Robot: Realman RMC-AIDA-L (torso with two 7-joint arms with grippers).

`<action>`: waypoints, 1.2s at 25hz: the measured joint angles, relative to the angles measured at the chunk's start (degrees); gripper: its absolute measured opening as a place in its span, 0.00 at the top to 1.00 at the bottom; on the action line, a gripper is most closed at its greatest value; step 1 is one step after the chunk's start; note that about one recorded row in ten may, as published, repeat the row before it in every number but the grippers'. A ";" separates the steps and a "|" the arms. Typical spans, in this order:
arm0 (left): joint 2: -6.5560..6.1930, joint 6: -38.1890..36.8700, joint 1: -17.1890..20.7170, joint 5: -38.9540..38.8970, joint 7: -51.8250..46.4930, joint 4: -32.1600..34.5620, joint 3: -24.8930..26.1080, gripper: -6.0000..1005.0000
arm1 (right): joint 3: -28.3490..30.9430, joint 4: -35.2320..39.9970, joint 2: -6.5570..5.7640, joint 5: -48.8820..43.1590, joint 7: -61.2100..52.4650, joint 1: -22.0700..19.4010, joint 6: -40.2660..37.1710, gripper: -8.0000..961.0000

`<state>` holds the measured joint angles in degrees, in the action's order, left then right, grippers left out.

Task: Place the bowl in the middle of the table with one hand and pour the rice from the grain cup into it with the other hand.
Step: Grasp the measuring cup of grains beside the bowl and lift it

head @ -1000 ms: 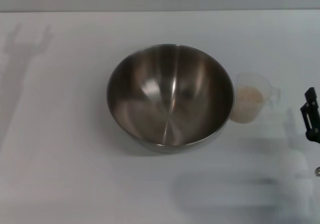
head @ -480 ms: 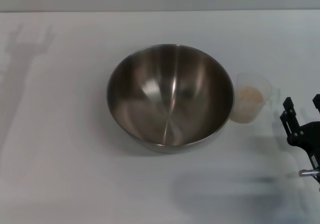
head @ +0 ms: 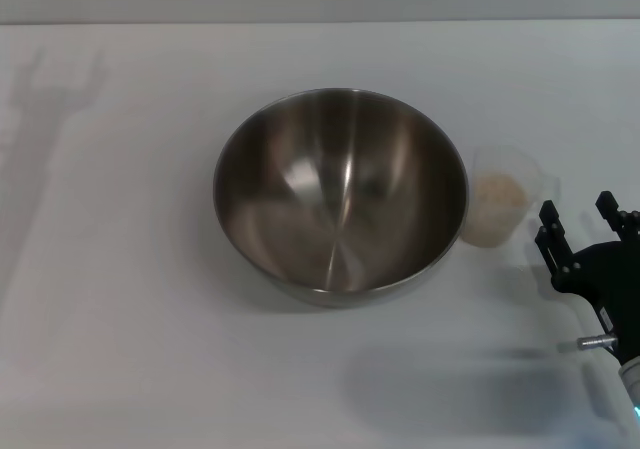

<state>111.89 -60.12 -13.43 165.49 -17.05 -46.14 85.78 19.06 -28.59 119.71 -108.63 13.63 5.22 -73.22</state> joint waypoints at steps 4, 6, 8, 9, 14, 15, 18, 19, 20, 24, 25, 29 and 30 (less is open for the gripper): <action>0.00 -0.09 0.05 0.00 0.00 0.04 0.01 0.19 | 0.28 0.12 -0.03 0.00 0.00 0.28 0.90 0.34; 0.00 -0.09 0.05 0.00 0.02 0.11 0.00 0.19 | 0.31 0.23 -0.04 0.00 0.00 0.36 1.00 0.34; 0.00 -0.09 -0.06 0.01 0.06 0.26 0.01 0.19 | 0.35 0.47 -0.05 0.00 0.00 0.58 1.28 0.34; 0.00 -0.09 -0.11 0.01 0.07 0.34 0.01 0.19 | 0.38 0.60 -0.06 0.00 0.00 0.69 1.50 0.34; 0.04 -0.33 -0.28 0.01 0.09 0.59 0.00 0.19 | 0.54 1.02 -0.09 0.00 0.00 1.18 2.23 0.34; 0.04 -0.41 -0.28 0.01 0.09 0.66 0.00 0.19 | 0.59 1.21 -0.09 0.00 0.00 1.36 2.41 0.34; 0.06 -0.66 -0.29 0.01 0.09 0.70 0.02 0.19 | 0.70 1.52 -0.09 0.00 0.00 1.79 2.55 0.34; 0.06 -0.76 -0.29 0.01 0.09 0.70 0.04 0.19 | 0.71 1.53 -0.09 0.26 0.00 1.94 2.57 0.34; 0.07 -0.81 -0.29 0.01 0.09 0.71 0.06 0.19 | 0.73 1.54 -0.09 0.63 0.00 2.11 2.60 0.34; 0.08 -0.85 -0.29 0.01 0.09 0.70 0.13 0.19 | 0.73 2.17 -0.17 1.52 0.00 2.98 2.77 0.34; 0.09 -0.87 -0.29 0.01 0.09 0.70 0.14 0.19 | 0.73 2.17 -0.17 1.52 0.00 2.98 2.77 0.34; 0.09 -1.01 -0.29 0.01 0.09 0.70 0.18 0.19 | 0.72 2.83 -0.23 1.57 -0.22 3.77 2.77 0.34; 0.09 -1.01 -0.29 0.01 0.09 0.70 0.18 0.19 | 0.71 3.11 -0.25 1.58 -0.39 4.06 2.77 0.34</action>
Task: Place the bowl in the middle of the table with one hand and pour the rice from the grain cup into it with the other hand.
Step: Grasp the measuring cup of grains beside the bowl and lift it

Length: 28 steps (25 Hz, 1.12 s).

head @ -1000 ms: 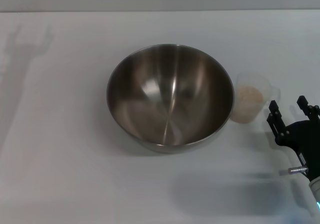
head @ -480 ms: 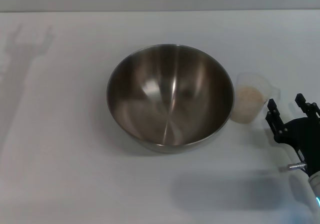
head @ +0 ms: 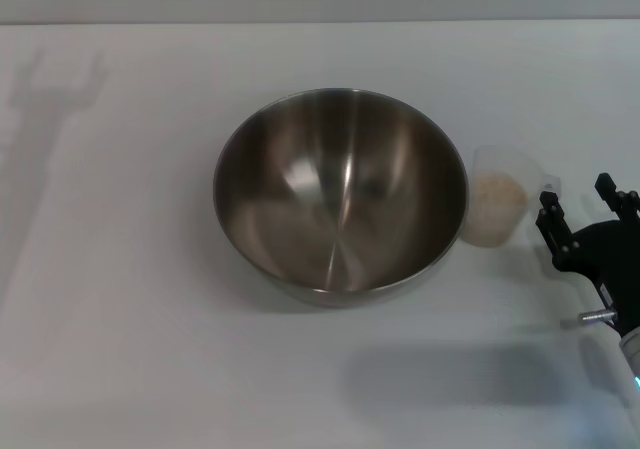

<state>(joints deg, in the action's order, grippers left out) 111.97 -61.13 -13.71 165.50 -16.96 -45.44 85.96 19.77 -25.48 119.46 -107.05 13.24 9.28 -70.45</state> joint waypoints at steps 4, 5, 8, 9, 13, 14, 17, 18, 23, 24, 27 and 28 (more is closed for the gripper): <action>0.00 -0.17 0.00 0.00 0.00 0.00 0.00 0.19 | 0.00 0.53 0.06 0.03 -0.14 0.90 0.05 0.34; 0.00 -0.17 0.00 0.00 0.00 0.00 0.00 0.19 | 0.08 0.56 0.07 0.04 -0.14 1.07 0.12 0.34; 0.00 -0.54 0.00 0.00 0.00 0.00 0.12 0.19 | 0.61 0.68 0.07 0.06 -0.16 1.50 0.34 0.34; 0.00 -0.54 0.00 0.00 0.00 0.00 0.12 0.19 | 0.78 0.72 0.07 0.07 -0.16 1.65 0.40 0.34; 0.15 -0.57 0.00 0.00 0.00 0.00 0.49 0.19 | 0.82 0.95 0.18 0.11 -0.26 2.19 0.44 0.38; 0.16 -0.57 0.00 -0.01 0.00 0.00 0.50 0.19 | 0.86 1.02 0.21 0.12 -0.29 2.29 0.44 0.41; 0.18 -0.57 -0.06 0.00 0.11 0.01 0.56 0.19 | 1.02 1.15 0.25 0.18 -0.37 2.76 0.70 0.52; 0.18 -0.57 -0.13 -0.01 0.20 0.04 0.57 0.19 | 1.07 1.16 0.25 0.18 -0.38 2.89 0.90 0.54; 0.18 -0.57 -0.33 0.00 0.25 0.43 0.56 0.19 | 1.14 1.23 0.25 0.19 -0.41 3.23 1.13 0.64; 0.18 -0.57 -0.38 0.00 0.26 0.54 0.56 0.19 | 1.08 1.23 0.25 0.19 -0.41 3.25 1.14 0.65; 0.18 -0.57 -0.41 0.00 0.27 0.67 0.55 0.19 | 0.91 1.23 0.25 0.18 -0.41 3.22 1.14 0.71; 0.18 -0.57 -0.40 0.00 0.28 0.67 0.55 0.19 | 0.92 1.23 0.25 0.18 -0.41 3.19 1.14 0.73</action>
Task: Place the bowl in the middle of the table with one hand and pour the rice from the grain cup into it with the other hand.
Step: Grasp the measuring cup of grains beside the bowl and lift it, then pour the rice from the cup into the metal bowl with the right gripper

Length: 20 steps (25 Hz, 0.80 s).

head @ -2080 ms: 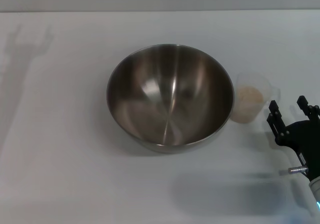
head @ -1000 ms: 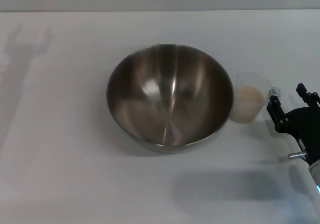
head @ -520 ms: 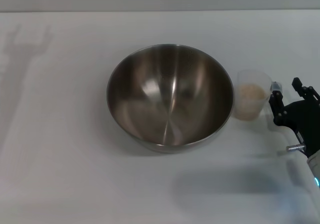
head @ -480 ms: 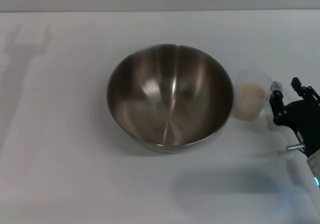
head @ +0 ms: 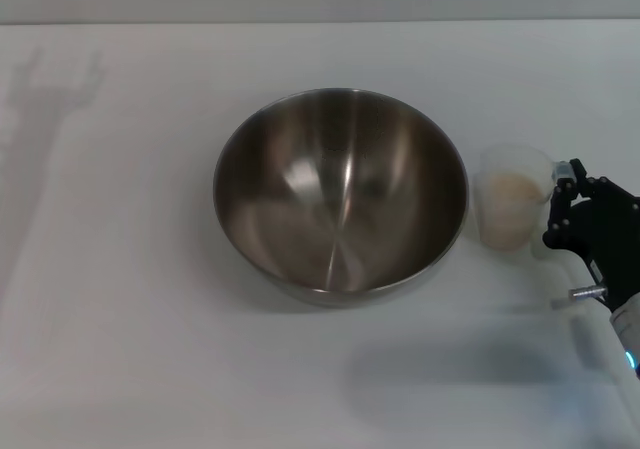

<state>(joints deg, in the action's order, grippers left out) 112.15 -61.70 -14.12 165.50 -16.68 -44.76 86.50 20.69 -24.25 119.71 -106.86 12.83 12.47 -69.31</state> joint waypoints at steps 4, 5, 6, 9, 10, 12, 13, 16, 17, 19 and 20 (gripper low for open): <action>0.06 0.01 0.07 0.00 0.02 0.02 -0.06 0.19 | 0.33 0.10 0.00 0.62 0.00 -0.22 -0.21 0.90; 0.06 0.01 0.09 0.00 0.02 0.01 -0.09 0.19 | 0.38 0.12 0.00 1.26 0.00 -0.27 -0.44 0.94; 0.07 0.01 0.11 0.00 0.03 0.00 -0.16 0.19 | 0.39 0.13 0.00 2.37 0.00 -0.28 -1.08 0.94; 0.12 0.01 0.17 -0.01 0.05 -0.20 -0.34 0.19 | 0.41 0.60 -0.03 4.90 0.00 -0.08 -5.81 0.95; 0.17 0.01 0.19 0.00 0.05 -0.30 -0.42 0.19 | 0.43 0.93 -0.06 5.15 0.00 0.18 -7.71 0.95; 0.23 0.01 0.19 0.00 0.05 -0.40 -0.46 0.19 | 0.69 2.02 -0.22 5.21 0.00 1.37 -11.47 0.96; 0.25 0.01 0.17 0.00 0.05 -0.41 -0.48 0.19 | 0.89 2.65 -0.30 5.22 0.00 2.28 -13.42 0.96; 0.38 0.01 -0.06 0.00 0.02 -0.47 -0.55 0.19 | 1.06 5.19 -0.35 5.05 0.34 5.97 -17.36 0.96; 0.43 0.01 -0.13 0.00 0.01 -0.47 -0.56 0.19 | 0.97 6.17 -0.35 4.89 0.50 7.40 -18.21 0.96; 0.50 0.01 -0.29 0.00 -0.03 -0.54 -0.59 0.19 | 0.70 7.86 -0.36 4.63 0.88 10.07 -19.30 0.96; 0.52 0.01 -0.35 0.00 -0.08 -0.57 -0.61 0.19 | 0.59 8.51 -0.36 4.33 1.73 11.30 -19.59 0.96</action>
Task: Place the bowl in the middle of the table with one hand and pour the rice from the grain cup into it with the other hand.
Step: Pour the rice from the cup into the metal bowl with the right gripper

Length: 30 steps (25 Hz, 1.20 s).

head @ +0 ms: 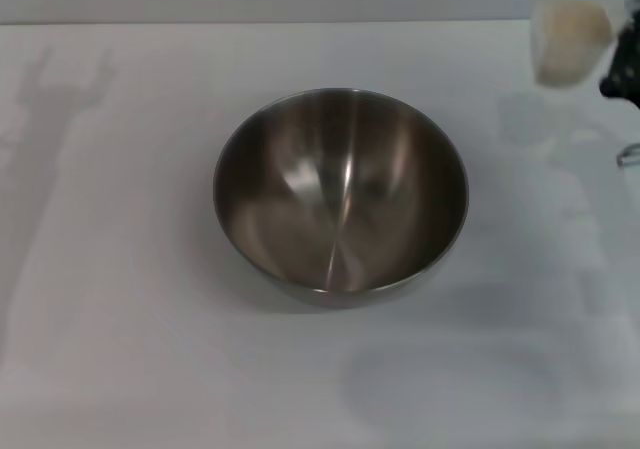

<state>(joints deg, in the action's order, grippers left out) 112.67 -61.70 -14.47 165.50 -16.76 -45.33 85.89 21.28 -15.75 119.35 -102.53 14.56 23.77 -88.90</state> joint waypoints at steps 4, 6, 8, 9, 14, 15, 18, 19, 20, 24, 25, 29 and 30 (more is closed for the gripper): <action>0.10 0.00 -0.09 0.00 -0.22 -0.16 -0.05 0.19 | -0.10 1.25 -0.01 -2.98 6.35 3.43 -0.22 0.97; 0.10 0.02 -0.18 0.00 -0.29 -0.21 -0.05 0.19 | -0.10 1.50 -0.05 -5.46 10.79 4.67 0.07 0.97; 0.10 0.12 -0.29 0.00 -0.28 -0.34 -0.05 0.19 | -0.10 1.70 -0.08 -7.99 15.22 5.61 0.41 0.97; 0.12 0.18 -0.33 0.00 -0.21 -0.42 -0.05 0.19 | -0.10 1.80 -0.09 -9.46 18.05 6.03 0.64 0.97; 0.18 0.38 -0.59 0.00 0.00 -0.63 0.26 0.19 | -0.10 1.85 0.01 -14.94 31.74 7.07 1.78 0.97; 0.18 0.39 -0.60 -0.01 0.02 -0.63 0.40 0.19 | -0.10 1.80 0.01 -16.11 34.81 7.13 1.84 0.97; 0.18 0.41 -0.61 0.00 0.07 -0.64 0.61 0.19 | -0.10 1.81 -0.03 -18.92 42.95 7.55 1.96 0.97; 0.18 0.42 -0.61 0.00 0.08 -0.64 0.69 0.19 | -0.10 1.87 -0.04 -19.91 45.63 7.75 2.20 0.97; 0.18 0.42 -0.61 0.00 0.09 -0.64 0.84 0.19 | -0.10 1.90 -0.04 -20.52 47.15 7.91 2.40 0.97; 0.80 0.44 -0.56 0.00 0.11 -0.63 2.06 0.19 | -0.10 3.45 -0.04 -23.16 53.70 8.96 3.16 0.97; 0.94 0.44 -0.52 0.00 0.11 -0.62 2.31 0.19 | -0.10 3.94 -0.03 -23.59 54.62 9.14 3.20 0.97; 1.32 0.44 -0.19 -0.01 0.13 -0.60 2.81 0.19 | -0.10 5.59 -0.05 -25.22 58.03 9.99 3.07 0.97; 1.42 0.44 -0.12 0.00 0.14 -0.59 2.85 0.19 | -0.10 5.94 -0.07 -25.50 58.91 10.21 2.95 0.97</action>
<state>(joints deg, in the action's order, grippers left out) 114.08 -61.25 -14.59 165.50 -16.62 -45.92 88.74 21.18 -9.81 119.29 -128.04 73.46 33.98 -85.96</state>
